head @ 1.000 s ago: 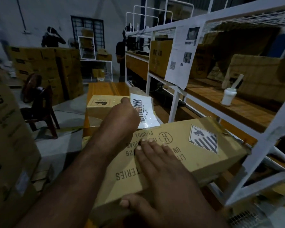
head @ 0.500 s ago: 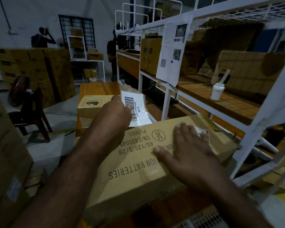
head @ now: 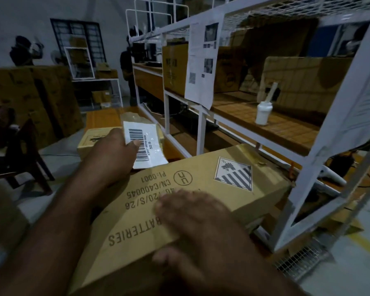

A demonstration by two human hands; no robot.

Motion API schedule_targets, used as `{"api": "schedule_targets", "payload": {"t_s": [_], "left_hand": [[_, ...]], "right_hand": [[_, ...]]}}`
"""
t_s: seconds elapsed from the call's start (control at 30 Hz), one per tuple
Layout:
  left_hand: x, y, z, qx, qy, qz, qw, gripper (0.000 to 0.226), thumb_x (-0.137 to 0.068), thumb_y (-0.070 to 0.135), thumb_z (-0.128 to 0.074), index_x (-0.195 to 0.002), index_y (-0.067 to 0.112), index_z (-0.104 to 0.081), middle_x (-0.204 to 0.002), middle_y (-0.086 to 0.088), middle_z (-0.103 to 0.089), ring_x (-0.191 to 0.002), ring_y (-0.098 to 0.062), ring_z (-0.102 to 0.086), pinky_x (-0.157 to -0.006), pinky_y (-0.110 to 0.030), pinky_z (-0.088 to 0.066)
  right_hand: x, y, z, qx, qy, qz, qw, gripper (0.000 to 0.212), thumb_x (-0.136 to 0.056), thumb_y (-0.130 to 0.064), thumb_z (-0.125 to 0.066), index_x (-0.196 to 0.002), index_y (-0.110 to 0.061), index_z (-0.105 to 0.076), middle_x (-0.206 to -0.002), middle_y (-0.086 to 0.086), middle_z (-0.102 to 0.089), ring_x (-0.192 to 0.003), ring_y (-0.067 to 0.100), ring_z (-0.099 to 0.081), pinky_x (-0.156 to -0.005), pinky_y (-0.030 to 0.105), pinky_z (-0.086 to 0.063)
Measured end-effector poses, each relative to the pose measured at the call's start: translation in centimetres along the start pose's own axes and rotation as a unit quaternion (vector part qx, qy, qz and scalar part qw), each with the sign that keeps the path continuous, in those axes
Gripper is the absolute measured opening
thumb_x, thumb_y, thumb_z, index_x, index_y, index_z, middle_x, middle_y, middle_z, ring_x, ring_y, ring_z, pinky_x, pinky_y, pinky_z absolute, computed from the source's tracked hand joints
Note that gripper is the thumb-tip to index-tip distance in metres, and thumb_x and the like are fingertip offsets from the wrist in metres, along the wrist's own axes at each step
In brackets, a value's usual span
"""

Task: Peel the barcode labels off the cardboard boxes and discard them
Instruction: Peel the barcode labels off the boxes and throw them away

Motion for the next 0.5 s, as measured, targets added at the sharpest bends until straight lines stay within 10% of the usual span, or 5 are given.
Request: {"api": "schedule_targets", "payload": {"t_s": [0.23, 0.4, 0.5], "left_hand": [[-0.4, -0.2, 0.3, 0.051, 0.033, 0.029, 0.998, 0.032, -0.099, 0.035, -0.052, -0.124, 0.016, -0.058, -0.116, -0.007, -0.071, -0.095, -0.026, -0.069, -0.088, -0.045, -0.055], [-0.7, -0.9, -0.1, 0.075, 0.025, 0.046, 0.996, 0.032, -0.099, 0.035, -0.053, -0.124, 0.015, -0.057, -0.112, -0.006, -0.071, -0.092, -0.026, -0.071, -0.082, -0.047, -0.058], [-0.7, -0.7, -0.2, 0.063, 0.029, 0.029, 0.997, 0.032, -0.098, 0.039, -0.053, -0.122, 0.018, -0.055, -0.111, -0.004, -0.071, -0.091, -0.025, -0.071, -0.082, -0.049, -0.058]], "right_hand": [[-6.2, 1.2, -0.6, 0.073, -0.055, -0.114, 0.989, 0.118, -0.070, -0.093, -0.018, -0.153, -0.014, 0.009, -0.160, 0.012, 0.019, -0.146, 0.028, 0.021, -0.118, 0.052, 0.008], [-2.8, -0.9, -1.5, 0.073, -0.147, 0.028, 0.986, 0.090, -0.094, -0.054, -0.046, -0.152, -0.022, 0.016, -0.158, -0.001, 0.026, -0.141, 0.015, 0.031, -0.105, 0.037, 0.028], [-1.3, 2.9, 0.4, 0.074, -0.150, -0.045, 0.985, 0.093, -0.082, -0.082, -0.020, -0.149, -0.033, 0.020, -0.155, -0.015, 0.030, -0.136, 0.003, 0.034, -0.111, 0.038, 0.025]]}}
Point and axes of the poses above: each hand's wrist, its own x-axis away from the middle knuckle, its own z-axis out of the back of the hand, y = z × x, the point moved 6 cm from there along -x, towards the middle knuckle
